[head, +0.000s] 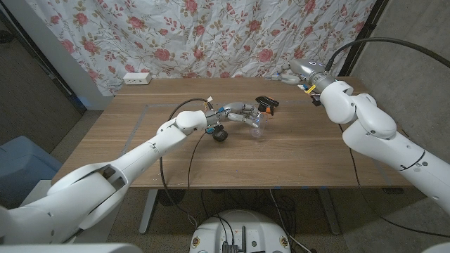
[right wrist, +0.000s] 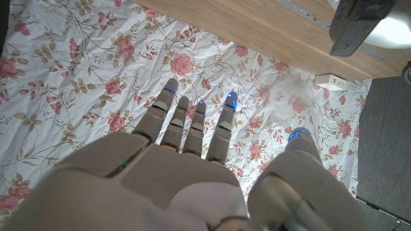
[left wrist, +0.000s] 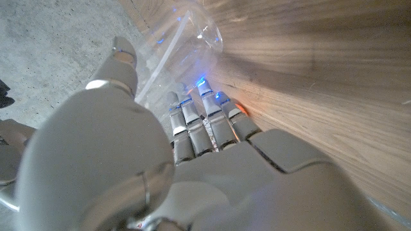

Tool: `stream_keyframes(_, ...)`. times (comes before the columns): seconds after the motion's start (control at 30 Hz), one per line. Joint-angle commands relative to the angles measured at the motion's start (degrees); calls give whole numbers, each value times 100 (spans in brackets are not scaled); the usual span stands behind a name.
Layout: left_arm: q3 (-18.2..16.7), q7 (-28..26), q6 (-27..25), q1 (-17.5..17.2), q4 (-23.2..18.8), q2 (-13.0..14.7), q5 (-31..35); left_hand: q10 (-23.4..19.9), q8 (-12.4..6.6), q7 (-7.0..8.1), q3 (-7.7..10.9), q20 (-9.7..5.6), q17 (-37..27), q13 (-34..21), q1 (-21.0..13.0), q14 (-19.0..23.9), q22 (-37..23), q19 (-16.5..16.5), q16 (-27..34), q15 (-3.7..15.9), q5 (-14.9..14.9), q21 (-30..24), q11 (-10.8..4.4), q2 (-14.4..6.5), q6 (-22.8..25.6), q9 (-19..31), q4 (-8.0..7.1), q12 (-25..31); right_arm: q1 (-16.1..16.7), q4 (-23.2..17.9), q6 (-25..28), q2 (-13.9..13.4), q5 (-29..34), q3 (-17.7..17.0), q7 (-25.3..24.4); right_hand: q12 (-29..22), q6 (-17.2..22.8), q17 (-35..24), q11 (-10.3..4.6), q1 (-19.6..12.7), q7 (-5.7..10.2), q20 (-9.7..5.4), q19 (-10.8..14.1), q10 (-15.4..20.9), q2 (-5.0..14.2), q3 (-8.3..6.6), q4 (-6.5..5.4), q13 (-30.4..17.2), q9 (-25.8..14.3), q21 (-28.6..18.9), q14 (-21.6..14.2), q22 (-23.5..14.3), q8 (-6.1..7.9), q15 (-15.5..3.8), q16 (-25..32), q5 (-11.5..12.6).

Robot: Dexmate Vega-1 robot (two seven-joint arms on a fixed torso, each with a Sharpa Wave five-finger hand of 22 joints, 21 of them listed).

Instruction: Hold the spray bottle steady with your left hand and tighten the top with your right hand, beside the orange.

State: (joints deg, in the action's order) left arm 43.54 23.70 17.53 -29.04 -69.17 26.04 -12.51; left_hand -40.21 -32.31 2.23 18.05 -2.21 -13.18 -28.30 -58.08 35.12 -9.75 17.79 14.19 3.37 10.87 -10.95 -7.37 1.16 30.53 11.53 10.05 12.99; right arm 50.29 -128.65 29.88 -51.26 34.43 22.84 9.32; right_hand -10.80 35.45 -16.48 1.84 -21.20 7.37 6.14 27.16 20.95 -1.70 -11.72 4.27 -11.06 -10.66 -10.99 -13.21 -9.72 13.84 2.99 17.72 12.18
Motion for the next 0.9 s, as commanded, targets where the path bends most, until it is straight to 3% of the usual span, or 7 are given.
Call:
stream_keyframes(0.03,-134,-501,36,-332,-187,4,-4,-28,-1396,116,60,-33,-15,9,328,-35,-11,-26,-1,710,49,15,-148,-589,262,18,-58,-52,157,172,-109,-14,-818,-126,-682,3,-189,13,-6,-38,-3,-6,-76,-69,88,-6,68,-17,-10,18,53,-19,-101,37,-42,-31)
stream_keyframes(0.33,-211,-791,26,-559,-320,3,-51,-3,-1375,143,47,-42,-11,38,321,-85,-11,-81,-19,747,48,28,-184,-561,262,5,-43,-68,446,473,-607,88,-1598,-370,-1379,-25,-832,52,2,29,34,-25,-237,-123,130,16,96,-10,-6,51,262,-6,-366,192,-181,-61)
stream_keyframes(0.9,-292,-1123,58,-789,-433,51,-29,217,-1278,311,-19,-35,2,141,335,-342,-11,-374,-108,886,41,71,-376,-494,203,-25,-45,-147,750,1027,-1476,320,-2868,-642,-2144,12,-1172,71,16,168,-44,-130,-382,-317,244,34,54,2,10,68,472,7,-391,225,-298,-79)
